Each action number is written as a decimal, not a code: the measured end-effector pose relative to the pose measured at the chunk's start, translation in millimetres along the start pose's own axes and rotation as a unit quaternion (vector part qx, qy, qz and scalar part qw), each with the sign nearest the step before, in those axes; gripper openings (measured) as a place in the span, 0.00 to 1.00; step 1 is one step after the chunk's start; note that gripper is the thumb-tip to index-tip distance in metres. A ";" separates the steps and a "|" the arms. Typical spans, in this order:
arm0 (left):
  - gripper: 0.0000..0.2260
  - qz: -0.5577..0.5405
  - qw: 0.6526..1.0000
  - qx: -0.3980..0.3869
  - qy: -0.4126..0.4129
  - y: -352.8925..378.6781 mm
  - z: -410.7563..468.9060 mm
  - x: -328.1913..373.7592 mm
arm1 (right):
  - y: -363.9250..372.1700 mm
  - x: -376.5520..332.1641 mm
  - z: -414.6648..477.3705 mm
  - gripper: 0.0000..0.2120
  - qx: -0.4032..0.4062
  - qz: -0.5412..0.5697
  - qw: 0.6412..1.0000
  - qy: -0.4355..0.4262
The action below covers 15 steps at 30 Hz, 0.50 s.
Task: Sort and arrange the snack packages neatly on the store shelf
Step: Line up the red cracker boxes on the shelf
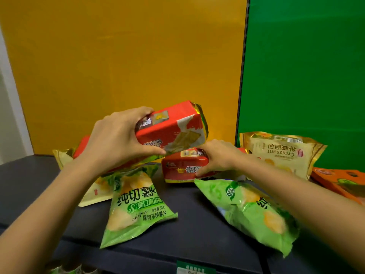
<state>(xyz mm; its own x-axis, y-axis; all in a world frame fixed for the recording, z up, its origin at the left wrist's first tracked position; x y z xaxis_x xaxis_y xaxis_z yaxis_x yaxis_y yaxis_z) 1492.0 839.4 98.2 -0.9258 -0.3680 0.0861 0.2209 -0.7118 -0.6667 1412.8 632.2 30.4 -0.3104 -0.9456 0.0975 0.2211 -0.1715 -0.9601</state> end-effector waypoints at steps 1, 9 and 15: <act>0.44 -0.001 1.000 -0.003 0.005 3.3 1.9 0.4 | 4.5 -0.3 1.0 0.35 -0.006 0.000 1.000 0.003; 0.45 -0.036 0.999 -0.022 0.029 21.6 6.5 8.5 | 29.5 0.2 2.4 0.30 -0.058 0.081 0.995 0.023; 0.44 -0.046 0.998 -0.020 0.042 27.5 9.7 15.5 | 16.7 0.6 -13.5 0.31 -0.093 0.121 0.987 0.048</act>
<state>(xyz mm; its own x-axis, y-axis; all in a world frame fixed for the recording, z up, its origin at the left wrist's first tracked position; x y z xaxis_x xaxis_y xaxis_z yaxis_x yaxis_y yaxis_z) 1486.7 808.3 88.3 -0.9645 -0.2491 0.0874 0.1226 -0.7158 -0.6874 1403.8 632.5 10.9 -0.3568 -0.9210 -0.1564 0.1286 0.1174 -0.9847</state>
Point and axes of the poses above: each hand's wrist, its own z-axis towards the middle knuckle, its own y-axis out of the palm, x = y × z, the point moved 5 cm from there along z, towards the middle knuckle, and after that the axes turned 4 degrees about -y, right-handed, at the moved point
